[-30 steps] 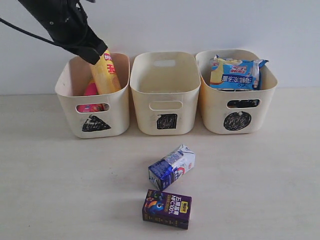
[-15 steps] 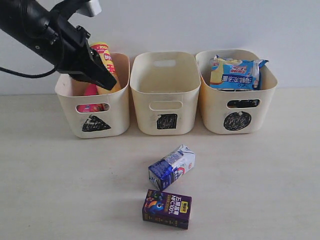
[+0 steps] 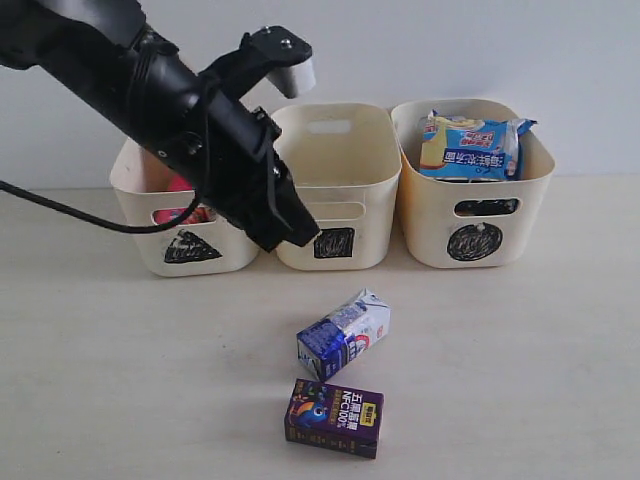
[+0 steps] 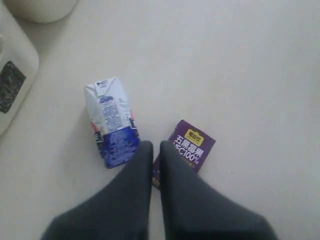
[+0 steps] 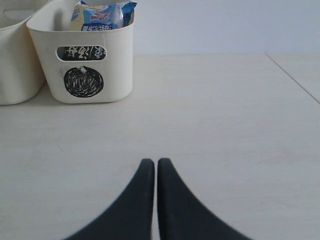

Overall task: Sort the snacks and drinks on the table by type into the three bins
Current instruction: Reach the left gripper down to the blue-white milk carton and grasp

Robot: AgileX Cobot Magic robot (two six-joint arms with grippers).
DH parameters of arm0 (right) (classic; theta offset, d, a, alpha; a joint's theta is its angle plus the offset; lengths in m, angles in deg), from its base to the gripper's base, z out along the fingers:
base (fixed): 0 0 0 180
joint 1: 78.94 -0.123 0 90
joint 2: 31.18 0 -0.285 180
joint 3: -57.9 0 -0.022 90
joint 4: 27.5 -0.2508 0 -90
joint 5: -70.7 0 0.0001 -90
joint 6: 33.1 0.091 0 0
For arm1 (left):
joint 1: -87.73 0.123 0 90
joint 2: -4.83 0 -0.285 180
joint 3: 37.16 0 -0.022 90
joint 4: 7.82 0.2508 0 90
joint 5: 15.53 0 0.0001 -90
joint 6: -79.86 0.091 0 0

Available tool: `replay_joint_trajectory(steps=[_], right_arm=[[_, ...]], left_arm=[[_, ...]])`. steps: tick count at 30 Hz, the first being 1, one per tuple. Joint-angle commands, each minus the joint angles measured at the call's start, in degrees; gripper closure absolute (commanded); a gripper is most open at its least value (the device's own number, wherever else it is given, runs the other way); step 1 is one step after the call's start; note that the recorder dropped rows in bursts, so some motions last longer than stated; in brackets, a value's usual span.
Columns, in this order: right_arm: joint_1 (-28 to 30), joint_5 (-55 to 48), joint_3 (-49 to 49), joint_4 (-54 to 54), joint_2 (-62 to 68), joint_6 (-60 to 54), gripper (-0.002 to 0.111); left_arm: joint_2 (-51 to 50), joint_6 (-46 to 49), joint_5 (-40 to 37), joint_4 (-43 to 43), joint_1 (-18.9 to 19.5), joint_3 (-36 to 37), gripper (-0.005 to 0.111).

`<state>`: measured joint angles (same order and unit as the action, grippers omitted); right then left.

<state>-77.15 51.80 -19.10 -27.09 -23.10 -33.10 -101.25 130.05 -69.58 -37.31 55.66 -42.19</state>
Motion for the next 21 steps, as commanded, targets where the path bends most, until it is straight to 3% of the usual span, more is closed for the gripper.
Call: replay_joint_trajectory(steps=[1,2,4,7,8,9,10,14,21], right_arm=[[-0.13,0.45,-0.22,0.2,-0.29,-0.34,0.108],[-0.13,0.45,-0.22,0.2,-0.29,-0.34,0.108],[-0.13,0.45,-0.22,0.2,-0.29,-0.34,0.108],[-0.13,0.45,-0.22,0.2,-0.29,-0.34,0.108],[-0.13,0.45,-0.22,0.2,-0.29,-0.34,0.108],[-0.13,0.45,-0.22,0.2,-0.29,-0.34,0.108],[-0.13,0.45,-0.22,0.2,-0.29,-0.34,0.108],[-0.13,0.45,-0.22,0.2,-0.29,-0.34,0.108],[-0.13,0.45,-0.22,0.2,-0.29,-0.34,0.108]], left_arm=[[-1.95,-0.4,0.85,0.83,-3.9,0.72,0.102],[-2.56,-0.4,1.08,0.83,-4.53,0.72,0.1],[-4.74,-0.4,1.09,0.98,-5.98,0.72,0.084],[-6.96,-0.21,2.47,1.07,-6.53,0.72,0.041],[-7.08,-0.45,3.0,1.07,-6.53,0.72,0.034],[-7.88,-2.42,4.49,1.07,-6.53,0.72,0.015],[-8.59,-2.79,4.98,1.07,-6.53,0.72,0.006],[-11.67,-12.74,9.15,5.42,-6.53,0.72,0.007],[-15.38,-10.34,11.55,8.8,-6.53,0.72,0.009]])
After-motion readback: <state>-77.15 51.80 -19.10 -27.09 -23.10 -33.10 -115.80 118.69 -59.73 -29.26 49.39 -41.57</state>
